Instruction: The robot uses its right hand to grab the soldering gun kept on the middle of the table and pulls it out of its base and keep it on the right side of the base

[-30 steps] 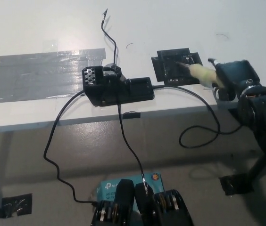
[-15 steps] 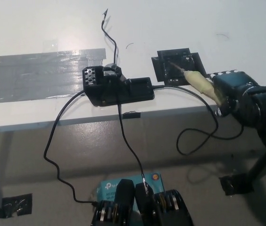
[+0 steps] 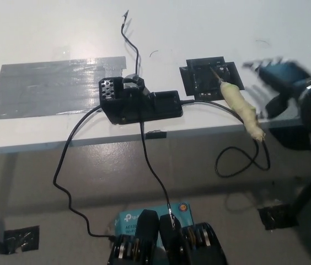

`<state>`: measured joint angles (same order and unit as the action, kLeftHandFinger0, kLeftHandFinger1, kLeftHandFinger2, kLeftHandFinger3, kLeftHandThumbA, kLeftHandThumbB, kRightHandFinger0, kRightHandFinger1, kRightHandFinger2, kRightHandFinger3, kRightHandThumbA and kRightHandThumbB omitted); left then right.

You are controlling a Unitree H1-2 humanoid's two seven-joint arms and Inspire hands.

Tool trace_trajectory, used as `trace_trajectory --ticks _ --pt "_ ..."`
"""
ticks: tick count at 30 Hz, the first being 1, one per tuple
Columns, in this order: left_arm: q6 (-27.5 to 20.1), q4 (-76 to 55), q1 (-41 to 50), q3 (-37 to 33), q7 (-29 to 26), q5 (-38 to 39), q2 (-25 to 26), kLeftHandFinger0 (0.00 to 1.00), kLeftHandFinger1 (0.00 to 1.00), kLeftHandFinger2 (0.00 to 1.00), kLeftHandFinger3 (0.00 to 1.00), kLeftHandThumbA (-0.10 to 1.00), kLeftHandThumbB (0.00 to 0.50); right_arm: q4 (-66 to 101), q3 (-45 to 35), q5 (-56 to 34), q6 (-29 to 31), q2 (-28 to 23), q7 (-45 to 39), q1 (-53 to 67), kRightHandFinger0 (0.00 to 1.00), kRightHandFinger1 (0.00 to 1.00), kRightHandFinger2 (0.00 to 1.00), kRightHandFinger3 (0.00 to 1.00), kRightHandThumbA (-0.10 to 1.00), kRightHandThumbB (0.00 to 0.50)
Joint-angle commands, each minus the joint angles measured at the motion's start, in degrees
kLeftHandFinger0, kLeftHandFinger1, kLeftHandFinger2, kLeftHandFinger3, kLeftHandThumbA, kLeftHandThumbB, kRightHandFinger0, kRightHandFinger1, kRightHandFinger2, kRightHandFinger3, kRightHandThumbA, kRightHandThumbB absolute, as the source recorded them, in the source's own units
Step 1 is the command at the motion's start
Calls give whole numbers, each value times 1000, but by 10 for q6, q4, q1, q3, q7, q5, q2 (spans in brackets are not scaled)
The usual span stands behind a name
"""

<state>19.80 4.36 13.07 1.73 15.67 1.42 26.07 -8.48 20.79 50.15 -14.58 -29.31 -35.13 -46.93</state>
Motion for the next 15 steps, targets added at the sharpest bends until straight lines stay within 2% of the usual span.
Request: trace_trajectory --ticks 1,2,3,5,9,10,11,12,13,14,15 --pt "-4 -1 1 5 4 2 9 941 890 1000 1000 784 145 86 -80 -56 -11 -25 39 23 1000 1000 1000 1000 1000 500" --pt "-5 0 2 5 4 2 8 942 891 1000 1000 786 146 89 -85 -56 -11 -23 38 26 1000 1000 1000 1000 1000 500" --pt "0 -7 4 5 4 2 10 940 886 1000 1000 796 149 145 -134 -82 -41 -26 32 57 1000 1000 1000 1000 1000 500" --pt "1 -2 4 9 3 7 7 898 857 1000 1000 777 154 203 -198 -112 -58 -29 36 100 1000 1000 1000 1000 1000 500" --pt "-9 11 -3 13 7 11 12 912 863 1000 1000 787 153 271 -286 -149 -104 -20 25 147 1000 1000 1000 1000 1000 493" --pt "-6 8 -4 11 5 6 13 949 859 1000 1000 797 155 313 -361 -191 -123 -11 14 196 1000 1000 1000 1000 1000 475" --pt "-6 10 -8 11 7 8 14 948 851 1000 1000 794 156 331 -396 -202 -123 -2 8 221 1000 1000 1000 1000 1000 451" --pt "-4 7 -10 11 8 9 15 922 850 1000 1000 803 163 345 -420 -210 -123 4 13 249 1000 1000 1000 1000 1000 388" --pt "1 5 -18 10 11 10 17 912 850 1000 1000 810 161 365 -451 -219 -123 13 23 285 1000 1000 1000 1000 1000 373" --pt "3 -1 -16 12 11 12 16 897 852 1000 1000 816 178 370 -470 -241 -123 26 40 309 1000 1000 1000 1000 914 295" --pt "3 -2 -15 14 12 16 15 900 861 1000 1000 813 182 375 -481 -240 -123 32 43 331 1000 1000 1000 1000 788 252"
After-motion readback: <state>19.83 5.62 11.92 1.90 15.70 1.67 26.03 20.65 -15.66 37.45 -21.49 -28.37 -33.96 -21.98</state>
